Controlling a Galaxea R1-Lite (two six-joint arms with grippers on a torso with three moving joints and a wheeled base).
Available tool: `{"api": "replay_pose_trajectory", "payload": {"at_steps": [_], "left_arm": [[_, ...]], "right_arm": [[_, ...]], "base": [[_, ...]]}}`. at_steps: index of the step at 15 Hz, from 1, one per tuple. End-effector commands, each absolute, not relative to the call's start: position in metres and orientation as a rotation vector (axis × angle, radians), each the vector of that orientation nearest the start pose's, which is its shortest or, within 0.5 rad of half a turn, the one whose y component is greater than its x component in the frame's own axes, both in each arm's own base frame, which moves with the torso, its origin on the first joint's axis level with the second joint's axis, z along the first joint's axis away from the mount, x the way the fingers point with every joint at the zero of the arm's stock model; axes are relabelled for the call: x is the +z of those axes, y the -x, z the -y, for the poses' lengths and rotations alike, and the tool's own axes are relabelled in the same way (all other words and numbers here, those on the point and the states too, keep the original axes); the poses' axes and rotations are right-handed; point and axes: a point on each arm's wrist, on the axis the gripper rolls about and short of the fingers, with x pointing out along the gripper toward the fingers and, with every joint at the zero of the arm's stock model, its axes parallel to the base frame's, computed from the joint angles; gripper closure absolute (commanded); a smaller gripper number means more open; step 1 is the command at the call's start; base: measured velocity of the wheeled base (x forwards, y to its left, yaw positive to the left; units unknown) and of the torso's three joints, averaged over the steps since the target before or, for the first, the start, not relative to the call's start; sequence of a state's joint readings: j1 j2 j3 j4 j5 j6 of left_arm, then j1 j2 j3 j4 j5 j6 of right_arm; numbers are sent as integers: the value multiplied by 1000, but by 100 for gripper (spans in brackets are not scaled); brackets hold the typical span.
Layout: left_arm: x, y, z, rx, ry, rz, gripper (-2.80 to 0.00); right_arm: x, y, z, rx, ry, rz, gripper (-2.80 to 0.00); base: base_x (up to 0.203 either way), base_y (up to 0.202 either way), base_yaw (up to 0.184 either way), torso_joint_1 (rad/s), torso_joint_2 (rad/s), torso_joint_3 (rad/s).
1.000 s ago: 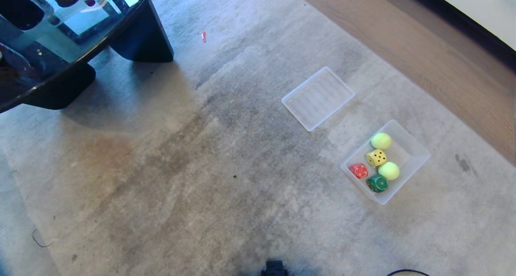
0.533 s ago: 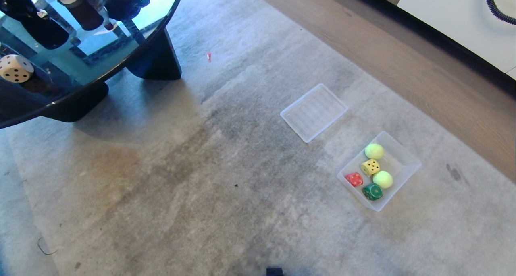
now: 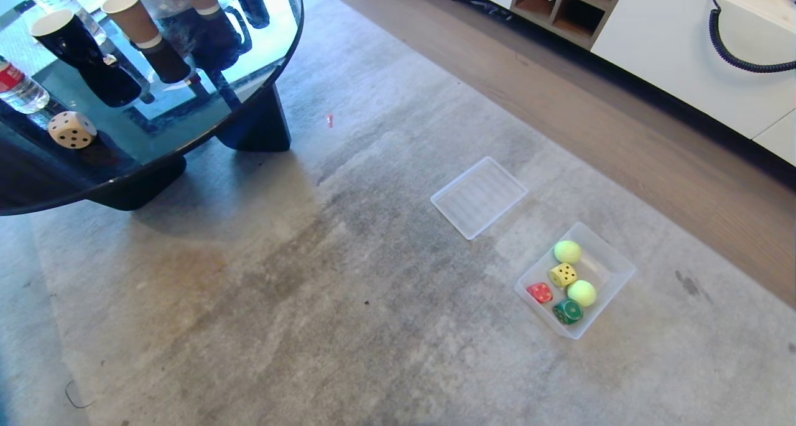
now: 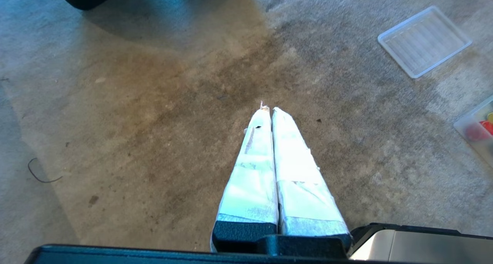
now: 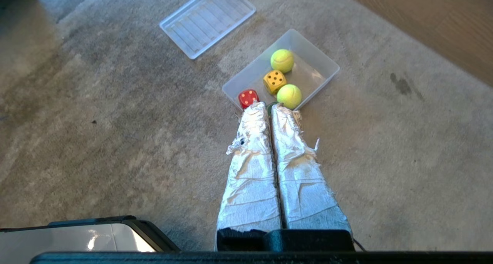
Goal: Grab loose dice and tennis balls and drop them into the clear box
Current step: Pick up toys out of the box
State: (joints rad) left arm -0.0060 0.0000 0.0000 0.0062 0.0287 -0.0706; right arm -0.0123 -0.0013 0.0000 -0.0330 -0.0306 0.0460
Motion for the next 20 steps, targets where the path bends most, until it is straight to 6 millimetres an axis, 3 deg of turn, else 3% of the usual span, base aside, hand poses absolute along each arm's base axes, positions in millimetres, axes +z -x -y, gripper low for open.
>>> {"api": "replay_pose_trajectory", "payload": {"at_steps": [1,20], "left_arm": [[75,23,-1,24,74,-5,0],[75,23,-1,23,69,-5,0]], "right_arm": [[75,22,0,-42,-46,24,0],[75,22,0,-42,-46,24,0]], "base": [[0,0,0,2,2,203],[0,0,0,5,2,204]]}}
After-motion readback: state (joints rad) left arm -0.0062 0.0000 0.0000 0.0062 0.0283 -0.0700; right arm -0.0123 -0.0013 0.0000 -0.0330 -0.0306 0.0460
